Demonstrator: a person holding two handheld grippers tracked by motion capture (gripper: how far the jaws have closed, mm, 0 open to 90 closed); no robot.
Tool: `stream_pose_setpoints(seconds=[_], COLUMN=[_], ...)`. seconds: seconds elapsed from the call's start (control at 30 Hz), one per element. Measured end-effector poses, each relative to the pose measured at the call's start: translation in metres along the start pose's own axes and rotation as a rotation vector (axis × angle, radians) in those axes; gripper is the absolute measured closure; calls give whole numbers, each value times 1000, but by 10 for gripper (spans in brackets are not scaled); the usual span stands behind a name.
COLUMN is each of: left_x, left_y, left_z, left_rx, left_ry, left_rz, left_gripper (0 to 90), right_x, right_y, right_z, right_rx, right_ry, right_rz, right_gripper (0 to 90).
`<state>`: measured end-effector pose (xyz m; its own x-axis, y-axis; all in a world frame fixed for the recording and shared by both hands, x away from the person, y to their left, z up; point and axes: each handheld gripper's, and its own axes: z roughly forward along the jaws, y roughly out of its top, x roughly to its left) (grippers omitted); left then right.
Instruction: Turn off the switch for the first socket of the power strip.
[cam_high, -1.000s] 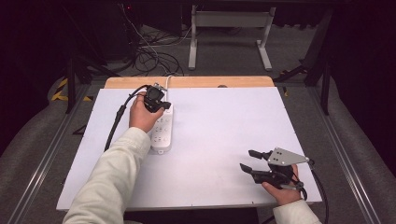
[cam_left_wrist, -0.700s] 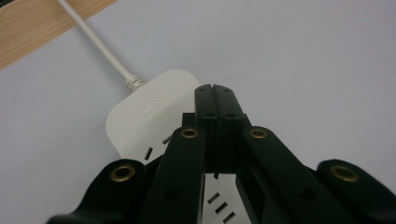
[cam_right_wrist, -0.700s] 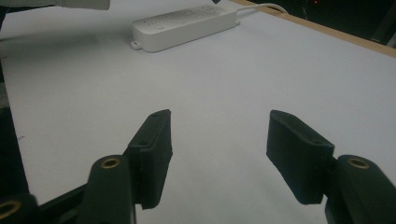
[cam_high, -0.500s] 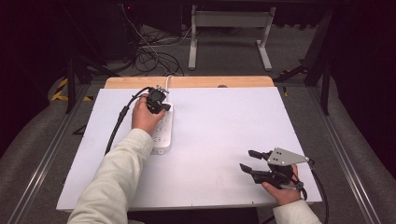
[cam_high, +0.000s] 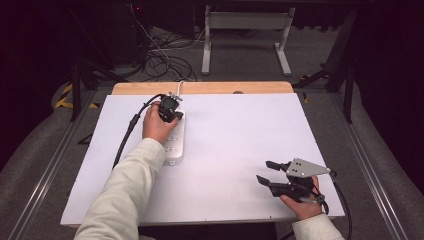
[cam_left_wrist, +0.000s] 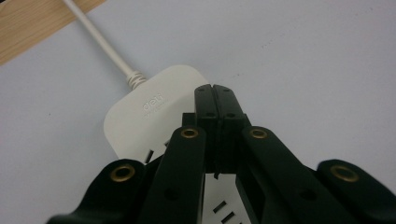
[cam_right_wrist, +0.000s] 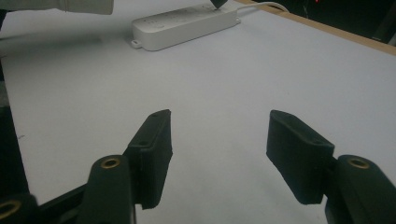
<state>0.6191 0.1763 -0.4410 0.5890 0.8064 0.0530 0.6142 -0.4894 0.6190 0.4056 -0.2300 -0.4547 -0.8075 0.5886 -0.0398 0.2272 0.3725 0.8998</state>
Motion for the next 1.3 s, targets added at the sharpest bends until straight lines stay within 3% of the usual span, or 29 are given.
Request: stream_pose_setpoints(seconds=[1.03,1.3], left_x=[2,7], left_y=[-6,-12], left_z=[5,5], left_rx=[-36,-81], left_ry=[-5,-30], left_rz=[-5,-72], left_gripper=[900,900], right_x=[0,1], right_y=[0,0], right_z=[-1,-1], right_rx=[-1,2], right_ry=[3,6], right_rz=[-4,-7], right_gripper=[411,411])
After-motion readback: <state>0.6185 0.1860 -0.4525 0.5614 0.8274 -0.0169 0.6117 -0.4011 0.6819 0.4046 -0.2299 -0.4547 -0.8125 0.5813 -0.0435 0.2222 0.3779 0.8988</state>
